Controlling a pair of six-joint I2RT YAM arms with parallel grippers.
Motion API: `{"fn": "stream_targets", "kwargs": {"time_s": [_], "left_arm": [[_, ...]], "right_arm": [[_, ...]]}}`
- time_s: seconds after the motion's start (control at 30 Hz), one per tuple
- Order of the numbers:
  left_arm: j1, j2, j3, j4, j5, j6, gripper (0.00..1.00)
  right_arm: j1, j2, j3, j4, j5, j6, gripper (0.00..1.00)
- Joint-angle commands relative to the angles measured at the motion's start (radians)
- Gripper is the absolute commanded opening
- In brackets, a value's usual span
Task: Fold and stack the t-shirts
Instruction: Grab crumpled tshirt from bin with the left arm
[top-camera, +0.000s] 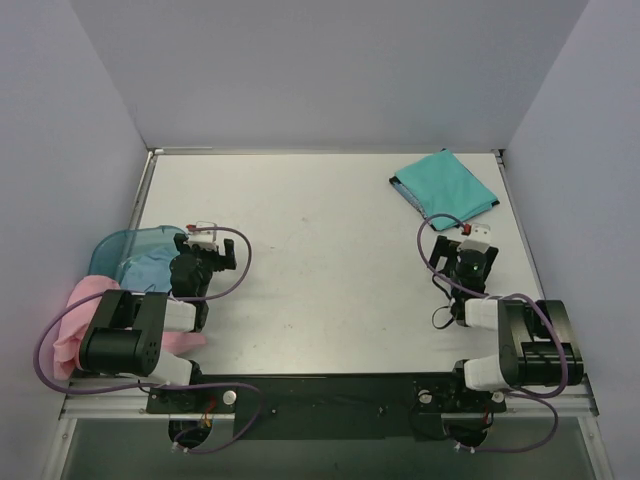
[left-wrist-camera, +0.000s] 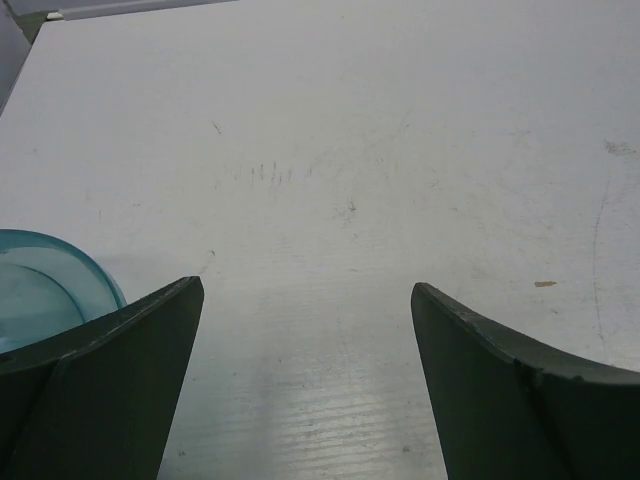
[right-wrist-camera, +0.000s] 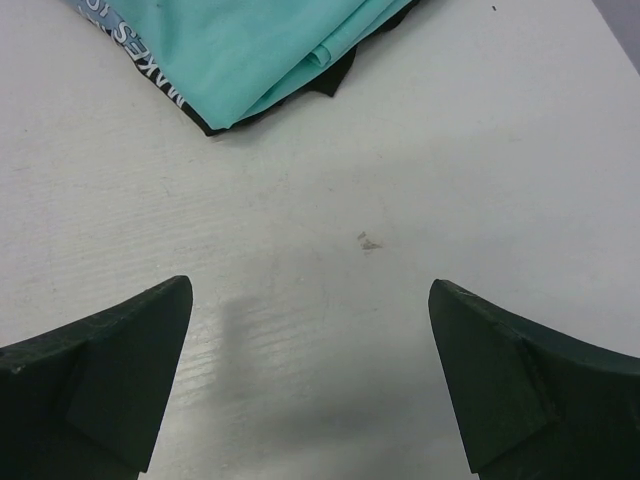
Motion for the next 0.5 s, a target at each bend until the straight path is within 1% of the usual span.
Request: {"fn": "stream_targets", "kwargs": {"time_s": [0.0, 0.03, 0.1, 0.13, 0.17, 0.2, 0.23, 0.27, 0.3, 0.37, 0.4, 0.43, 0.47], "left_arm": [[0.012, 0.006, 0.015, -0.014, 0.002, -0.023, 0.96], [0.011, 0.005, 0.015, -0.017, 0.002, -0.023, 0.96], [0.009, -0.009, 0.012, -0.002, 0.002, -0.018, 0.96], [0.012, -0.038, 0.014, -0.04, 0.052, -0.009, 0.96], [0.018, -0.119, 0.02, -0.103, 0.072, -0.009, 0.96], [0.019, -0.158, 0.061, -0.252, 0.086, -0.006, 0.96], [0.019, -0.234, 0.087, -0.322, 0.123, 0.0, 0.96], [0.019, -0.265, 0.153, -0.453, 0.147, 0.014, 0.96], [0.019, -0.32, 0.187, -0.502, 0.195, 0.021, 0.96], [0.017, -0.392, 0.27, -0.652, 0.229, 0.029, 0.96], [0.014, -0.417, 0.346, -0.76, 0.233, 0.023, 0.96], [0.009, -0.442, 0.435, -0.842, 0.261, 0.047, 0.96], [0.005, -0.448, 0.496, -1.0, 0.261, 0.064, 0.96]], "right_arm": [[-0.001, -0.074, 0.118, -0.17, -0.025, 0.008, 1.0], [0.001, -0.102, 0.13, -0.245, -0.023, 0.008, 1.0], [-0.001, -0.155, 0.147, -0.296, -0.042, -0.003, 1.0], [-0.001, -0.188, 0.147, -0.305, -0.055, -0.002, 1.0], [-0.001, -0.25, 0.147, -0.331, -0.069, 0.012, 1.0], [-0.001, -0.28, 0.153, -0.351, -0.092, 0.021, 1.0], [-0.001, -0.339, 0.162, -0.391, -0.107, 0.024, 1.0], [-0.001, -0.363, 0.188, -0.423, -0.127, 0.032, 1.0], [-0.001, -0.408, 0.201, -0.484, -0.167, 0.04, 1.0], [-0.001, -0.452, 0.257, -0.576, -0.227, 0.075, 1.0], [-0.001, -0.465, 0.305, -0.604, -0.27, 0.084, 1.0], [-0.001, -0.478, 0.355, -0.665, -0.308, 0.109, 1.0], [0.024, -0.481, 0.378, -0.722, -0.322, 0.119, 1.0]]}}
